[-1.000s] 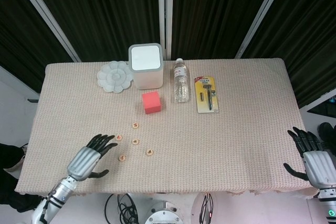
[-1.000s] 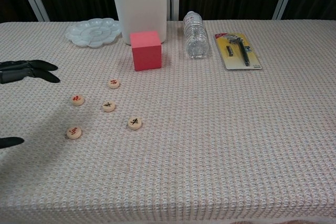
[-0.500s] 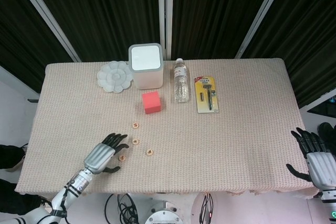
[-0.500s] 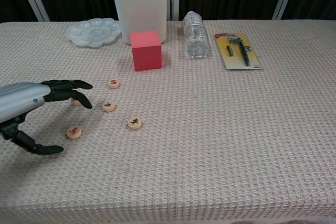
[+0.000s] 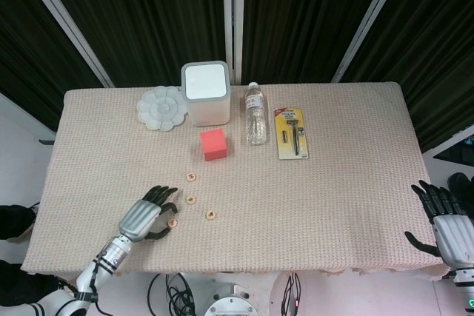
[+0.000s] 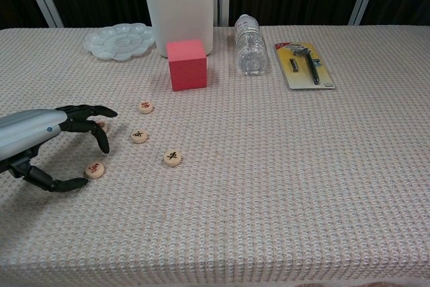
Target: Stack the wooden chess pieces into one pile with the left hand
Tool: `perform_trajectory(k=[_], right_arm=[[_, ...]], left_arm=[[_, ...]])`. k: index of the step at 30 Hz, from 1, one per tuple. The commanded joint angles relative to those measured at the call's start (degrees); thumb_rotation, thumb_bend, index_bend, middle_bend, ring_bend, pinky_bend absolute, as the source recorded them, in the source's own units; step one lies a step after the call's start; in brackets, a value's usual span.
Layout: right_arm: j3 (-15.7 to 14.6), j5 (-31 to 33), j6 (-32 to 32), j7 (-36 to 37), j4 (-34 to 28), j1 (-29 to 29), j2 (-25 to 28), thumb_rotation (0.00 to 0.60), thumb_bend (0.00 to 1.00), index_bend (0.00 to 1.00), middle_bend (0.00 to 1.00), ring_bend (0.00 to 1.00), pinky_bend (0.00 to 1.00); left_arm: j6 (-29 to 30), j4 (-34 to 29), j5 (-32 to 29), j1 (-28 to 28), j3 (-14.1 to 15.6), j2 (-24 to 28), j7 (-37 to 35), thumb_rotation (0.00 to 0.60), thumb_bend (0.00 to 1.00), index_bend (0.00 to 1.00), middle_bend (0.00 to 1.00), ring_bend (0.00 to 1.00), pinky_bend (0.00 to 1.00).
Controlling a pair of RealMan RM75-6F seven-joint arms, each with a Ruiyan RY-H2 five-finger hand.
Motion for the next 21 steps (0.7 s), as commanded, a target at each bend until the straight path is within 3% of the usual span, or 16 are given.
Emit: perform_trajectory(k=[1,15,21], right_arm=[[-0.03,-0.09,-0.13,-0.17,-0.08,0.08,-0.05,0.6,0.16,0.0,0.0,0.0,0.0],[-0.06,-0.01,-0.26,-0.22,-0.16,0.03,0.1,0.6,0.16,0.0,0.0,0.0,0.0],[-0.04,0.03,-0.28,-0.04,0.06,-0.01,-0.02,0.6,0.16,0.0,0.0,0.0,0.0]], left_arm=[[0.26,0.15,0.14,-0.13,0.18,-0.09,-0.1,0.6,0.3,0.42,0.06,0.0,0.0],[-0.58,0.51,-0.4,-1.42,0.81,-0.4,-0.03,0.6,0.31,0.44,0.06,0.0,0.0],[0.06,0.48,-0.55,-1.51,0.81,-0.54,0.05,0.6,0.31,0.49,0.06,0.0,0.0]])
